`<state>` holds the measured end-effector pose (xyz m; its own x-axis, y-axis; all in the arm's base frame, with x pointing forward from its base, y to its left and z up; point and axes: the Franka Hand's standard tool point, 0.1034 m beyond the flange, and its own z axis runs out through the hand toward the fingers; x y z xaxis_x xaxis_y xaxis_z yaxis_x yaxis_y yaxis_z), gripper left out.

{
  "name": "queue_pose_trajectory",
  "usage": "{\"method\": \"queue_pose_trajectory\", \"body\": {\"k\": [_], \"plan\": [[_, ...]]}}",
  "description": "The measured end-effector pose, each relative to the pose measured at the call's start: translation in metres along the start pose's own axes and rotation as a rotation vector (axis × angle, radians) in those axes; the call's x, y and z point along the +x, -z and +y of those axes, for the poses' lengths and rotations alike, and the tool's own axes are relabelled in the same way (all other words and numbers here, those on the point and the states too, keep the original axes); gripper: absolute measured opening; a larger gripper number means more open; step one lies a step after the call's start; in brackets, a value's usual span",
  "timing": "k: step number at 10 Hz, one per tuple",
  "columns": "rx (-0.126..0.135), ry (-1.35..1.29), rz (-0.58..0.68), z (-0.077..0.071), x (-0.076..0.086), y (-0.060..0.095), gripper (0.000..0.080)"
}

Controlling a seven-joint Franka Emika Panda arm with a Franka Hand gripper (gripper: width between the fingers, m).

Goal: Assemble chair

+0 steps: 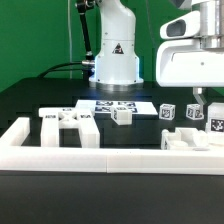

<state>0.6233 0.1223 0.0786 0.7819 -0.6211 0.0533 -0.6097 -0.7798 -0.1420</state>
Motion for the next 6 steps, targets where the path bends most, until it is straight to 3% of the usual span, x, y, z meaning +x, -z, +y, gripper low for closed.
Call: {"method": "queue_pose_trajectory", "body": {"k": [4, 5, 6], "plan": [[-0.001, -0.058, 0.002, 0.0001, 0.0004, 0.0001, 0.0290], [-0.001, -0.022, 0.002, -0.0001, 0.0006, 0.0003, 0.0379], [-0.001, 0.011, 0.003, -0.0009, 0.0006, 0.0009, 0.0566]]}}
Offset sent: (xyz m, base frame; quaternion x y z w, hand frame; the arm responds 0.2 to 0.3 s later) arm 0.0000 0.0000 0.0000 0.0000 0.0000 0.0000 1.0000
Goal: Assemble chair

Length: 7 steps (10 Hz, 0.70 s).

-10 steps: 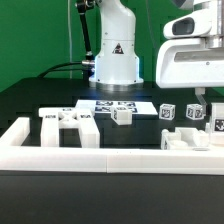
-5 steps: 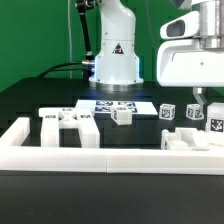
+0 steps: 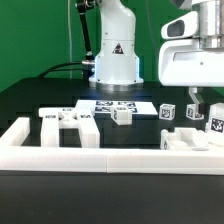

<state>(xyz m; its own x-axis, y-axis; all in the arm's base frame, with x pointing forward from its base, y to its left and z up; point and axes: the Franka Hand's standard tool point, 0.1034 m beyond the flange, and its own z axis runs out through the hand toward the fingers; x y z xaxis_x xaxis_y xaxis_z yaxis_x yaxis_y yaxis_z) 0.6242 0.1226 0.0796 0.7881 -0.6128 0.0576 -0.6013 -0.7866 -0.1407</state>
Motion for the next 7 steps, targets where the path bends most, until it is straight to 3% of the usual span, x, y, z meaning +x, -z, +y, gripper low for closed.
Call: {"method": "queue_pose_trajectory", "body": {"k": [1, 2, 7], "plan": [[-0.008, 0.121, 0.002, -0.0020, -0.0023, 0.0009, 0.0566], [-0.008, 0.237, 0.003, -0.0043, -0.0051, 0.0011, 0.0636], [-0.007, 0.706, 0.000, -0.0051, -0.0068, 0.0007, 0.0649]]}}
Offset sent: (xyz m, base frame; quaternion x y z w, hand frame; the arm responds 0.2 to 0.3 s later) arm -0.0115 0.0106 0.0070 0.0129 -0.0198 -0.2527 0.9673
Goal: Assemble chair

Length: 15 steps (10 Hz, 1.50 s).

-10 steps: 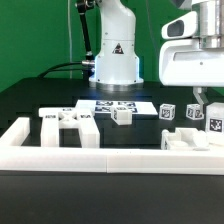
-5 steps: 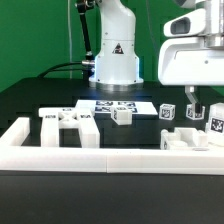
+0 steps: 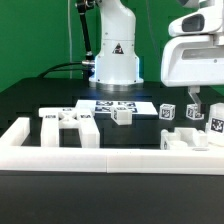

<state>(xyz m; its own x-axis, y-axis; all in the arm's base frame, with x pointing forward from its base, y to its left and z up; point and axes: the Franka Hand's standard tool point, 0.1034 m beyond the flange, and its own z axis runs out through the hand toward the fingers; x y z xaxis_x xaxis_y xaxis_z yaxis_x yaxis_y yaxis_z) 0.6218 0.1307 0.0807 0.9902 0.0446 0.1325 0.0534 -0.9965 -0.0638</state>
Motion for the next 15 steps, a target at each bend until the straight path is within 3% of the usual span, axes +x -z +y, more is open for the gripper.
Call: {"method": "queue_pose_trajectory", "body": {"k": [6, 7, 8, 9, 12, 15], "plan": [[-0.008, 0.416, -0.008, 0.0027, -0.0003, -0.0007, 0.0636], [-0.008, 0.464, -0.010, 0.0047, 0.0004, -0.0002, 0.0467], [-0.008, 0.449, -0.010, 0.0045, 0.0001, -0.0005, 0.0467], [-0.008, 0.448, -0.010, 0.0045, 0.0001, -0.0005, 0.0287], [-0.006, 0.363, -0.010, 0.0042, 0.0000, -0.0006, 0.0290], [0.005, 0.036, 0.002, 0.0053, 0.0005, -0.0013, 0.0290]]}}
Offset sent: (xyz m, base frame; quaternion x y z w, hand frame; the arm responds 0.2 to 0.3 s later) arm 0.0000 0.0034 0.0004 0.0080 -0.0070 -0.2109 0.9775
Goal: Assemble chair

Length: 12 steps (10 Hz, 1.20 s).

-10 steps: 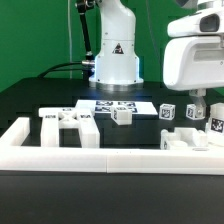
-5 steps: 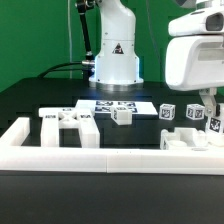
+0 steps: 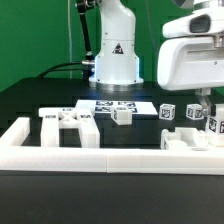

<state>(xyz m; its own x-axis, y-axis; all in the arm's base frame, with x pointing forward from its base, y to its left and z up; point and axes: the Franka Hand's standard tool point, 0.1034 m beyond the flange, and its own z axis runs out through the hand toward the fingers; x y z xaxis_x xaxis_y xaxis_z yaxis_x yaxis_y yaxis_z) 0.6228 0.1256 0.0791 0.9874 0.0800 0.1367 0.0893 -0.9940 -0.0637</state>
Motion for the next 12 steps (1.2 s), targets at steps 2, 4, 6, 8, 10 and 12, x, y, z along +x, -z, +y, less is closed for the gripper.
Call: {"method": "queue_pose_trajectory", "body": {"k": [2, 4, 6, 8, 10, 12], "plan": [[-0.002, -0.220, 0.000, 0.0012, 0.0000, -0.0002, 0.0290], [-0.004, -0.413, 0.006, 0.0010, 0.0007, -0.0011, 0.0291], [-0.012, -0.601, -0.003, 0.0016, 0.0014, -0.0008, 0.0291], [-0.006, -0.771, -0.004, 0.0034, 0.0016, -0.0009, 0.0291], [-0.007, -0.861, -0.003, 0.0038, 0.0018, -0.0008, 0.0291], [-0.006, -0.877, -0.003, 0.0040, 0.0018, -0.0009, 0.0291]]}}
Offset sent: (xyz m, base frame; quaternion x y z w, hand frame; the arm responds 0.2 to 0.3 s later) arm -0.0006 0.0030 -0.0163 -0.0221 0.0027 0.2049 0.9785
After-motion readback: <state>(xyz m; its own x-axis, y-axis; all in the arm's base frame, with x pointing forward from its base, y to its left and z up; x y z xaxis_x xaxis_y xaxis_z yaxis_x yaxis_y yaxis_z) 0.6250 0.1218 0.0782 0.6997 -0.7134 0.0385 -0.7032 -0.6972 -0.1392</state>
